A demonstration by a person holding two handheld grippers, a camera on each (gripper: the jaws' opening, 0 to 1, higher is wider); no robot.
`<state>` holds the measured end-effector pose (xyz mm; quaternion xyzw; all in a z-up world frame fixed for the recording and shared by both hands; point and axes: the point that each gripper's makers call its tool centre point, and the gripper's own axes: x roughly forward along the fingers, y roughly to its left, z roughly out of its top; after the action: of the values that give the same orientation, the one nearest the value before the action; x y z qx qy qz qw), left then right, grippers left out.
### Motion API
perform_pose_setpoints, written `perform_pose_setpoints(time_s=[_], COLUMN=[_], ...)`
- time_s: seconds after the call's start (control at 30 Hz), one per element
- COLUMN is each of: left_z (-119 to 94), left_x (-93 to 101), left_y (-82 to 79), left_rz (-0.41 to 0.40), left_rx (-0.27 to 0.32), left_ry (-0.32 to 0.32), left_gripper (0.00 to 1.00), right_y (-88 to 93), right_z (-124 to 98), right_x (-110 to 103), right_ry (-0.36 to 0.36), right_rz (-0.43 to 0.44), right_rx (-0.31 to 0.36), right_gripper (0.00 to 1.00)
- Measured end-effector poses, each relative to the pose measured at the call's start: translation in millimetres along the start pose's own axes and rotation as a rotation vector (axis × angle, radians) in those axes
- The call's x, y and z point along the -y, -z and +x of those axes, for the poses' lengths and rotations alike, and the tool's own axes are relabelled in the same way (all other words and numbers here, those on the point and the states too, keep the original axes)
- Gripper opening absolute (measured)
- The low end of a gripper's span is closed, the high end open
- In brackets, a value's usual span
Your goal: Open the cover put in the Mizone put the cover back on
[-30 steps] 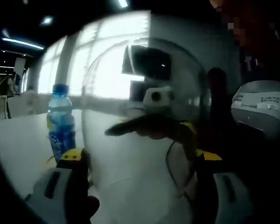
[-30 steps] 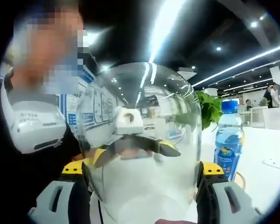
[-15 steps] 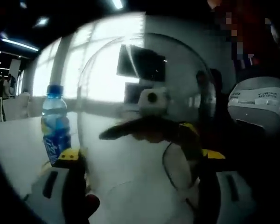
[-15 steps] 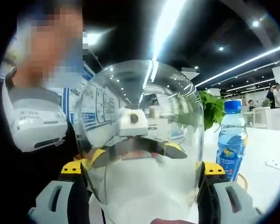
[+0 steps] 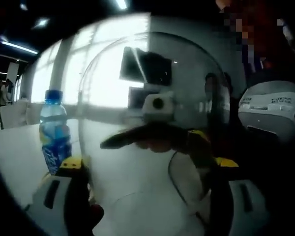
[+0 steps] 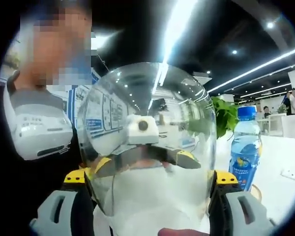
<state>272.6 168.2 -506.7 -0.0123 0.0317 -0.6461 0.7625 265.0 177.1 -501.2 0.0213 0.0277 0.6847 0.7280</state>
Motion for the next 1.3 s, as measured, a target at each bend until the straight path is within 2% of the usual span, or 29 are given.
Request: perform_pose_setpoints(time_s=[0.1,0.43,0.6,0.8,1.17,1.3], left_z=[0,-1,1,1,3,4], left_x=[0.1,2.8,2.4,5.2,10.6,10.3], left_y=[0.9,-7.6,-8.6,-25.6,-47.4,-56.0], left_rz=[-0.002,-0.016,-0.014,-0.025,0.001,-0.006], left_rx=[-0.011,-0.01,-0.009,0.03,0.003,0.004], left_ry=[-0.002,-0.01,-0.012,-0.018,-0.022,-0.023], left_gripper=[0.87,0.87,0.87,0.87,0.87,0.87], right_y=[0.3,-2.4,-9.8,-25.7,-48.0,-58.3], right_z=[1,3,1,0,-3,-6], right_x=[0,-3,-2,-5,-10,-9], right_ry=[-0.01,-0.032,-0.029,-0.029,-0.038,-0.037], right_rz=[-0.001,0.026,0.019,0.027,-0.002,0.004], right_rx=[-0.017,0.005,0.02,0.054,0.051,0.071], right_gripper=[0.91,0.91,0.91,0.91,0.91,0.91])
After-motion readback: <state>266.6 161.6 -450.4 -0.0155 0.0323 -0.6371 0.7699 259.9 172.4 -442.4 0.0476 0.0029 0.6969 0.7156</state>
